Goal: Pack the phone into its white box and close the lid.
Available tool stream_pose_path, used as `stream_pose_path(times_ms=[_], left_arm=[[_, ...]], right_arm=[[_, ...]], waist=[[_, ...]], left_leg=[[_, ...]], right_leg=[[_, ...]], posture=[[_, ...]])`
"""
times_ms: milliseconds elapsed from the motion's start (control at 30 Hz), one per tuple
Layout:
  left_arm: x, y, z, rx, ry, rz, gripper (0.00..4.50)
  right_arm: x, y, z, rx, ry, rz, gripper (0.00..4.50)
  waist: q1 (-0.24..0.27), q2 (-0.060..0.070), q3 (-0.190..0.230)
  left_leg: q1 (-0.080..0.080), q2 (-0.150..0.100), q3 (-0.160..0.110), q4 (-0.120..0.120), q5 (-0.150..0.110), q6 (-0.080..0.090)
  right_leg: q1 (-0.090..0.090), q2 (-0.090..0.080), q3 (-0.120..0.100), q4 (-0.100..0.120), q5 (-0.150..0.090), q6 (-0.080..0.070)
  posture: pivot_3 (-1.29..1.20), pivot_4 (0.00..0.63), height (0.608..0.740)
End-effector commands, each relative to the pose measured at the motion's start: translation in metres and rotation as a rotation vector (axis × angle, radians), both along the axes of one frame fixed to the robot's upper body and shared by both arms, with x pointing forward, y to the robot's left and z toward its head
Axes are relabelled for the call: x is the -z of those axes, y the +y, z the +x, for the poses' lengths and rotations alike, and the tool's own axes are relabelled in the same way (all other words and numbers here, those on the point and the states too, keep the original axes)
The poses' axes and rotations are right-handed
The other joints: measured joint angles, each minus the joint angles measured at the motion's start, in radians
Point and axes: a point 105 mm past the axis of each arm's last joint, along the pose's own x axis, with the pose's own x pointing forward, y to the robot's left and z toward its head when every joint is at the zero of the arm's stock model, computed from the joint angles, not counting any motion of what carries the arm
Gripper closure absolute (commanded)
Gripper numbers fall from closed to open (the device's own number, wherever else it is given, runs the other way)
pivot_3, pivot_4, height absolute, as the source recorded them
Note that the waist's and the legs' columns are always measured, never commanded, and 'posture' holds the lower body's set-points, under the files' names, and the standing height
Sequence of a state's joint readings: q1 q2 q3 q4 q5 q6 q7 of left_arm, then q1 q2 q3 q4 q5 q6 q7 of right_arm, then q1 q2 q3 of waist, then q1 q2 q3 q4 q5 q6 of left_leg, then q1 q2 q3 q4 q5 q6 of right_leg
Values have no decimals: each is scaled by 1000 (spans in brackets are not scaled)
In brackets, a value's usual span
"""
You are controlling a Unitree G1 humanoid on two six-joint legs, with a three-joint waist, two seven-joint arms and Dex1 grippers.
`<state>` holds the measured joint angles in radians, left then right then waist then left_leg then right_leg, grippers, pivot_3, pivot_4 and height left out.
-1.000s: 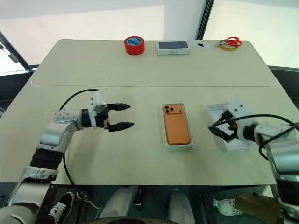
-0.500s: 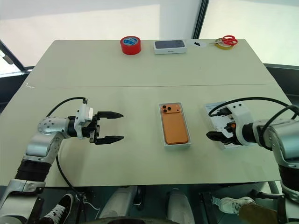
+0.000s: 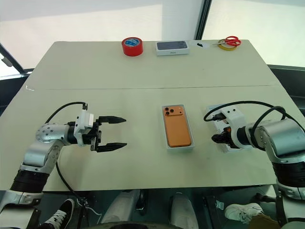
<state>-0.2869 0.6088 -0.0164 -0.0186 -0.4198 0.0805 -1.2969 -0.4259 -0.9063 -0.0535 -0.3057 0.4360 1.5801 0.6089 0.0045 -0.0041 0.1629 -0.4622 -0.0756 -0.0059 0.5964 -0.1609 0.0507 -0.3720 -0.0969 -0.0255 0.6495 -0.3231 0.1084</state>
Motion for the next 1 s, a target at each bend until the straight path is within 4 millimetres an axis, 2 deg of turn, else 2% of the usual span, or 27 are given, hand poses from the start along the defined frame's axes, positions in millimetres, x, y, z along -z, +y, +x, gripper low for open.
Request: stream_pose_path(times_ms=[33,200,267,300,433,533,600,667,700,733,767,833,867,1000], left_arm=[[-10,-3,0,5,-39,-17,0],[-11,-5,5,-3,-30,-25,0],[-10,-5,8,-9,21,-33,524],[-10,-4,9,-10,41,-36,839],[-12,-4,17,-53,49,-60,2790],[-11,-8,26,-110,63,-104,4357],[-9,-12,27,-131,63,-120,4442],[-7,-15,27,-151,57,-128,4442],[-7,-16,25,-152,58,-130,4442],[-7,-16,24,-158,58,-132,4442],[-8,-16,23,-161,59,-133,4442],[-8,-13,21,-165,61,-130,4442],[-8,-11,20,-168,59,-128,4442],[-7,-10,18,-172,62,-132,4442]], right_arm=[[7,2,0,4,5,5,4436],[2,3,8,35,-32,16,4436],[-14,4,23,78,-110,65,4500],[-19,5,28,90,-135,82,4500],[-59,22,54,47,-366,199,4500],[-94,58,61,-26,-533,500,4500],[-111,78,60,-17,-563,771,4500],[-115,96,56,-13,-544,971,4500],[-109,107,51,-21,-508,1022,4500],[-99,130,37,-93,-448,1115,4500],[-94,145,26,-143,-407,1179,4500],[-82,167,-5,-273,-316,1245,4500],[-72,172,-18,-314,-257,1257,4500],[-58,173,-49,-389,-126,1248,4500]], waist=[[0,0,0],[-5,-2,-1],[-15,-3,-2],[-17,-2,-1],[-18,1,0],[-17,0,0],[-18,0,0],[-13,0,0],[-12,0,0],[0,0,0],[0,-2,-2],[-7,-1,-2],[-9,0,-1],[-19,3,0]], left_leg=[[0,0,0,0,0,0],[1,0,0,0,0,0],[1,0,0,0,0,0],[1,0,0,0,-1,-1],[0,0,0,0,1,0],[0,0,0,-1,1,0],[0,1,0,-1,1,-1],[0,1,0,-1,2,-2],[1,1,0,-1,3,-3],[1,1,0,-1,3,-3],[1,-2,0,-1,1,-5],[2,-1,0,-4,1,-5],[2,-1,0,-6,1,-5],[2,-2,1,-4,1,-5]], right_leg=[[0,0,0,0,0,0],[1,0,0,0,0,0],[1,0,0,0,0,0],[1,0,0,1,0,0],[-1,1,0,1,1,1],[-1,2,0,2,1,1],[1,2,0,3,1,1],[0,2,0,6,1,1],[-2,2,0,8,1,1],[-2,2,0,8,1,1],[-3,1,0,8,1,1],[-2,1,1,7,1,1],[-3,1,1,7,1,1],[-3,1,2,7,1,0]], posture=[[0,150,738],[0,150,738],[0,150,738],[0,150,738],[0,150,738],[0,150,738],[0,150,738],[0,150,738],[0,150,738],[0,150,738],[0,150,738],[0,150,738],[0,150,738],[0,150,738]])
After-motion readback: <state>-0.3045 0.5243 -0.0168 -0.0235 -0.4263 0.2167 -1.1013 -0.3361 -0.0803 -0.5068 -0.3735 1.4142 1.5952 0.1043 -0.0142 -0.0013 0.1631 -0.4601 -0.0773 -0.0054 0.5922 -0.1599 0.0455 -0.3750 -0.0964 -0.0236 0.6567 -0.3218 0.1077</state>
